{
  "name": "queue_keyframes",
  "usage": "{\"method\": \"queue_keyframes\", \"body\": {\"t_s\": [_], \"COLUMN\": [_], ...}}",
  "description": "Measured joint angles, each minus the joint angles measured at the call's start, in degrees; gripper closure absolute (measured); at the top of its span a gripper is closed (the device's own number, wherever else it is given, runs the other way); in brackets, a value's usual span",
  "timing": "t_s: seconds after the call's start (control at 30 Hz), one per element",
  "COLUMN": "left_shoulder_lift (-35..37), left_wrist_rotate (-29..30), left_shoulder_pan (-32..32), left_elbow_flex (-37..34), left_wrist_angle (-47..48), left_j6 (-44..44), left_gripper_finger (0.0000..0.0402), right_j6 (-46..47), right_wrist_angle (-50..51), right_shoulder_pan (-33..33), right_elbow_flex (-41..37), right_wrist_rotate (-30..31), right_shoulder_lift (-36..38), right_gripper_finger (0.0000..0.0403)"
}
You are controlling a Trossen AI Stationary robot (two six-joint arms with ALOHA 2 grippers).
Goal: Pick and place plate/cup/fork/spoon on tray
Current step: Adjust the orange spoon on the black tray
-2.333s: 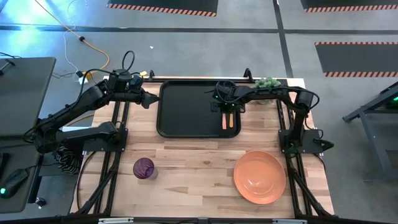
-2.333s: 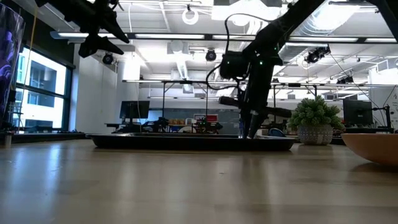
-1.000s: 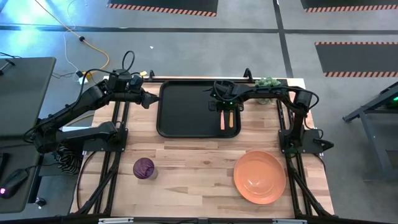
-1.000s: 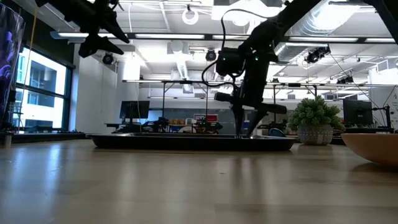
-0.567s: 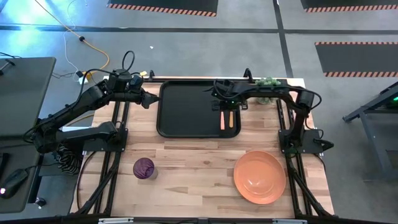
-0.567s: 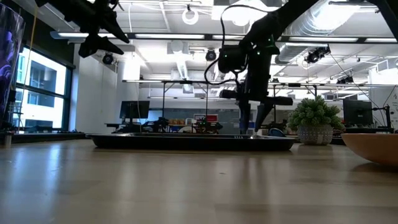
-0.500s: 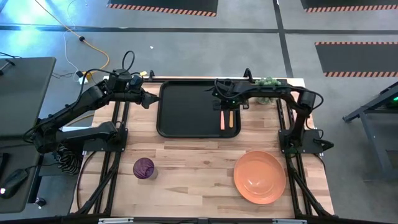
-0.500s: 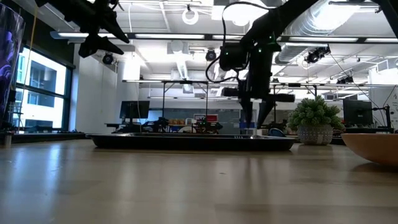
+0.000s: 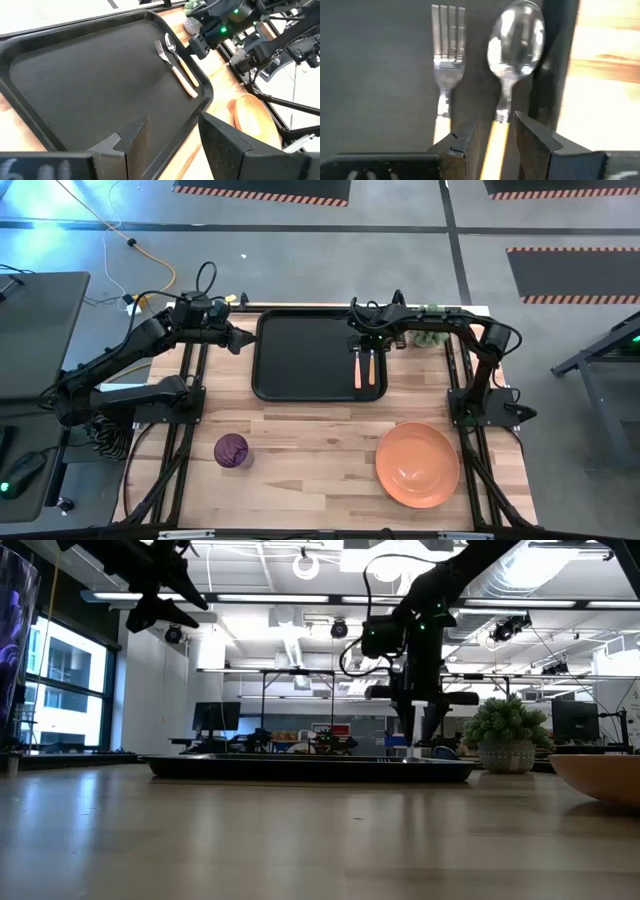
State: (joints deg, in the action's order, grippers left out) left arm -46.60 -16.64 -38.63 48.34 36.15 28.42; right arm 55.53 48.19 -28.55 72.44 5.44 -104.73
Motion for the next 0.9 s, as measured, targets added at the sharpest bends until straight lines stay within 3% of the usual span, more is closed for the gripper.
{"method": "queue_keyframes", "body": {"t_s": [0.27,0.9], "left_shoulder_lift": [0.0,0.0], "left_wrist_rotate": [2.0,2.4], "left_shoulder_pan": [0.0,0.0], "left_elbow_flex": [0.0,0.0], "left_wrist_angle": [0.0,0.0], "left_j6": [0.0,0.0], "left_gripper_finger": [0.0238,0.0238], "right_j6": [1.0,1.4], "right_wrist_angle": [-6.8,-10.5], "right_shoulder_pan": [-0.3,-0.4], "right_elbow_flex": [-4.8,-7.8], "right_wrist_rotate": [-2.1,0.3], "right_shoulder_lift": [0.0,-0.2], "right_gripper_finger": [0.0293,0.0293]}}
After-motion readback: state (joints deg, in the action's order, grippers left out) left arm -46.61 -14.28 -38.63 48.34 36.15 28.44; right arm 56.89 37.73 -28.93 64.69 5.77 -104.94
